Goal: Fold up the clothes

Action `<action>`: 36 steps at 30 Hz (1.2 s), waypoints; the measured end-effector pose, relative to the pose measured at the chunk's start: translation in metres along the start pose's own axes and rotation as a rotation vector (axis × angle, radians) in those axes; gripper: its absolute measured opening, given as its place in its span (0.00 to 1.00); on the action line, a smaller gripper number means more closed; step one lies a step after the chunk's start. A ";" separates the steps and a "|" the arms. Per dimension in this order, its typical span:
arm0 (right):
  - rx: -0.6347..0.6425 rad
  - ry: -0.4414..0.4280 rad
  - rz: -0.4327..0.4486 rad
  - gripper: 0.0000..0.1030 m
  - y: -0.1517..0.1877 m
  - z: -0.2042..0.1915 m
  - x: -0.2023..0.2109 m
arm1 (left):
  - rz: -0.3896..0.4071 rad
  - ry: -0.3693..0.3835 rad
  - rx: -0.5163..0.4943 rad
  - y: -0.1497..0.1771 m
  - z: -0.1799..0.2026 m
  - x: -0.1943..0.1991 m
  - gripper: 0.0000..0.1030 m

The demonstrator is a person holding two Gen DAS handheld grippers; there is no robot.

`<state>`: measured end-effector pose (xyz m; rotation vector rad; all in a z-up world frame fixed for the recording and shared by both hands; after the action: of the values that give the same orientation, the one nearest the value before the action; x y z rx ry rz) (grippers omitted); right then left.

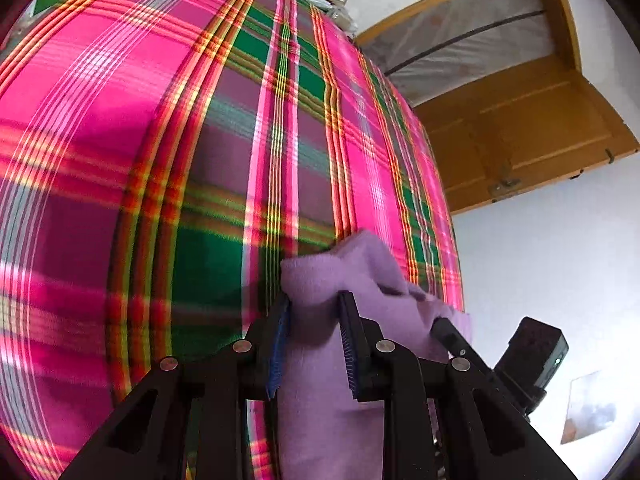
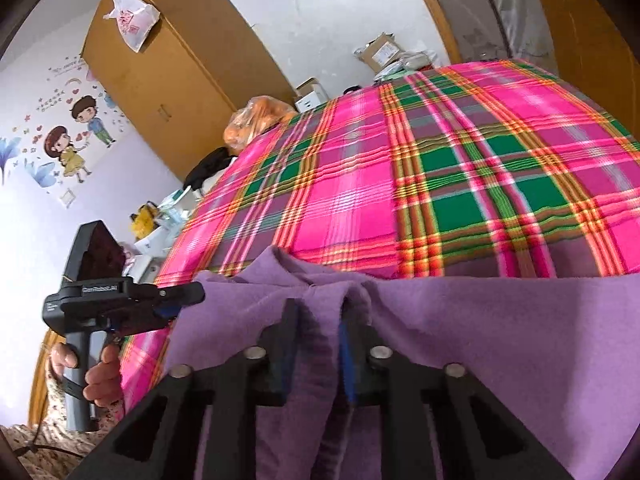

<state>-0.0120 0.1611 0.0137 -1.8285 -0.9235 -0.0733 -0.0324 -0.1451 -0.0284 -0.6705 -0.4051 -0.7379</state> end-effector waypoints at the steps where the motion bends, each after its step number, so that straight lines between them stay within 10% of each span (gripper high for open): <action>1: -0.001 0.009 0.013 0.12 -0.001 0.001 0.001 | 0.003 0.004 -0.004 -0.001 0.001 -0.002 0.23; 18: -0.016 0.111 0.024 0.11 0.007 0.010 -0.003 | 0.002 0.007 0.011 -0.009 0.009 -0.024 0.22; 36: -0.187 -0.010 -0.042 0.52 0.038 0.018 0.032 | 0.041 -0.004 0.004 -0.001 0.006 0.003 0.20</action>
<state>0.0280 0.1872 -0.0091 -1.9824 -0.9897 -0.1818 -0.0314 -0.1428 -0.0216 -0.6748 -0.3954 -0.6971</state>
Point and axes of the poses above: each gripper's, at about its wrist camera, not at the fingertips, and x roughly against the way its jaws point, z to its right, y to its underside, the point moved 1 cm from there along -x, roughly the way its jaws point, and after that the axes turned 15 degrees about z, right-handed, at the moved point
